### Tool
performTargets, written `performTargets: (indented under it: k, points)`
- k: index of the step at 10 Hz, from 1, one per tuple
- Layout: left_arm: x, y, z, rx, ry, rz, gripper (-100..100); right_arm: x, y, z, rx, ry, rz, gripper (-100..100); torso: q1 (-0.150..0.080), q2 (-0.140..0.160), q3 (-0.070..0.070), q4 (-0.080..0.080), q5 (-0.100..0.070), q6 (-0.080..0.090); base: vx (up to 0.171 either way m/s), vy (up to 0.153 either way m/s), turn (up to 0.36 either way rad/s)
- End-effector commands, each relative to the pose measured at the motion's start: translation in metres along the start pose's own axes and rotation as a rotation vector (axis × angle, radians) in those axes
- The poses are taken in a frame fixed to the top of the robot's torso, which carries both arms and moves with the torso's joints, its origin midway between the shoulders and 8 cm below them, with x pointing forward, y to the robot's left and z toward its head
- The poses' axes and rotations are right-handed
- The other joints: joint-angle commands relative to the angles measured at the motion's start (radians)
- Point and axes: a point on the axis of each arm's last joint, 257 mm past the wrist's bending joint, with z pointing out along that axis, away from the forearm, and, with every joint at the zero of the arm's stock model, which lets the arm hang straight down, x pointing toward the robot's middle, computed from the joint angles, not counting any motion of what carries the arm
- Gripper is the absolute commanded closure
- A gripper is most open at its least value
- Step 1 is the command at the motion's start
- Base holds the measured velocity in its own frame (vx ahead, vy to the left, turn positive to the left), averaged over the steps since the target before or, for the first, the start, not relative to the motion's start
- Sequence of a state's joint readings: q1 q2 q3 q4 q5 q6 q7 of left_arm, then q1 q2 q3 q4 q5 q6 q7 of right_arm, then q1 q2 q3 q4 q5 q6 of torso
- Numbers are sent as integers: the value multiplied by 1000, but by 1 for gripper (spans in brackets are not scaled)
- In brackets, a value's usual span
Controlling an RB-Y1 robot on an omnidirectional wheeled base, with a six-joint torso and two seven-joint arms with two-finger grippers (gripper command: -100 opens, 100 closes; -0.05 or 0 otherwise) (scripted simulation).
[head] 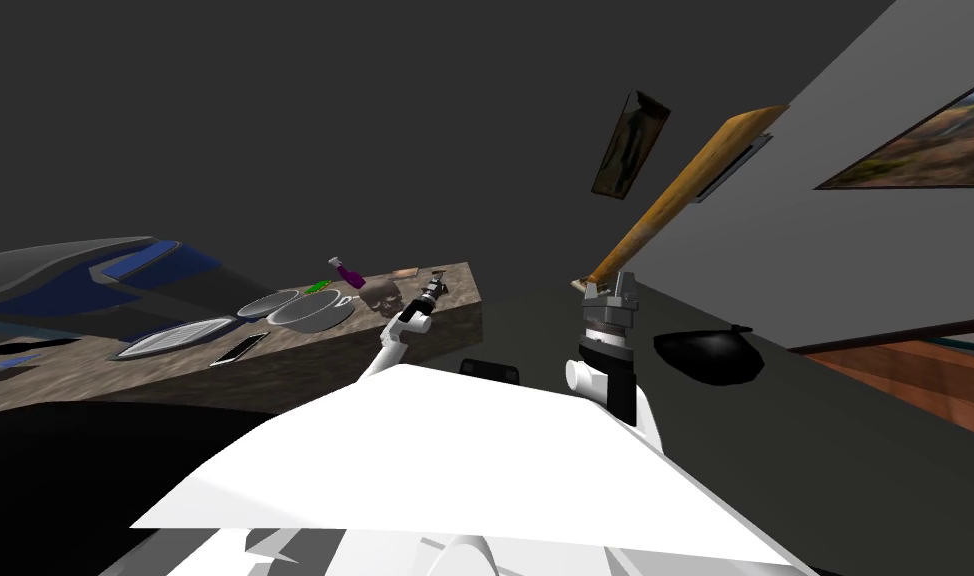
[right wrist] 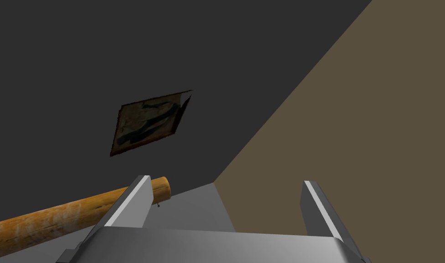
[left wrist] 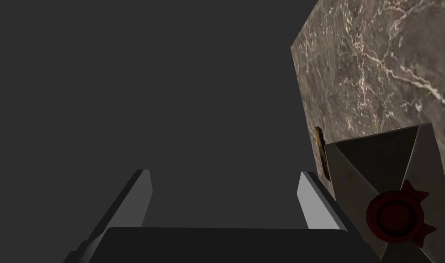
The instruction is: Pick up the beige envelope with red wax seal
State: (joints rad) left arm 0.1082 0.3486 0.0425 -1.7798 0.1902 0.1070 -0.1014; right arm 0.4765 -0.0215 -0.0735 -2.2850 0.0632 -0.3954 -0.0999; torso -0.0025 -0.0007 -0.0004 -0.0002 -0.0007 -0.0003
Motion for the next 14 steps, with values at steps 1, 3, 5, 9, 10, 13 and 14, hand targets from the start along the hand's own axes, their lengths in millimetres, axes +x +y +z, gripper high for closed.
performTargets:
  k: [1,3,5,9,10,13,14]
  points:
    - [-7,11,14,-49,9,16,-100,0,0,0,0,0,0,0,0,0,0,0,0,0,7,-40,-26]
    - [-7,27,14,-97,11,16,-100,0,0,0,0,0,0,0,0,0,0,0,0,0,0,-26,-5]
    - [-14,45,24,-166,16,27,-100,0,0,0,0,0,0,0,1,1,1,0,0,0,-4,-33,-20]
    - [-34,70,44,-278,14,42,-100,0,0,0,0,0,0,0,1,1,1,0,0,0,-2,-32,-17]
    - [-33,76,42,-302,16,42,-100,0,0,0,0,0,0,0,1,1,1,0,0,0,1,-35,-19]
    - [-45,95,48,-388,14,43,-100,0,0,0,0,0,0,0,1,0,0,0,0,0,4,-27,-14]
    - [-44,96,47,-396,15,43,-100,0,0,0,0,0,0,0,1,0,0,0,0,0,3,-17,0]
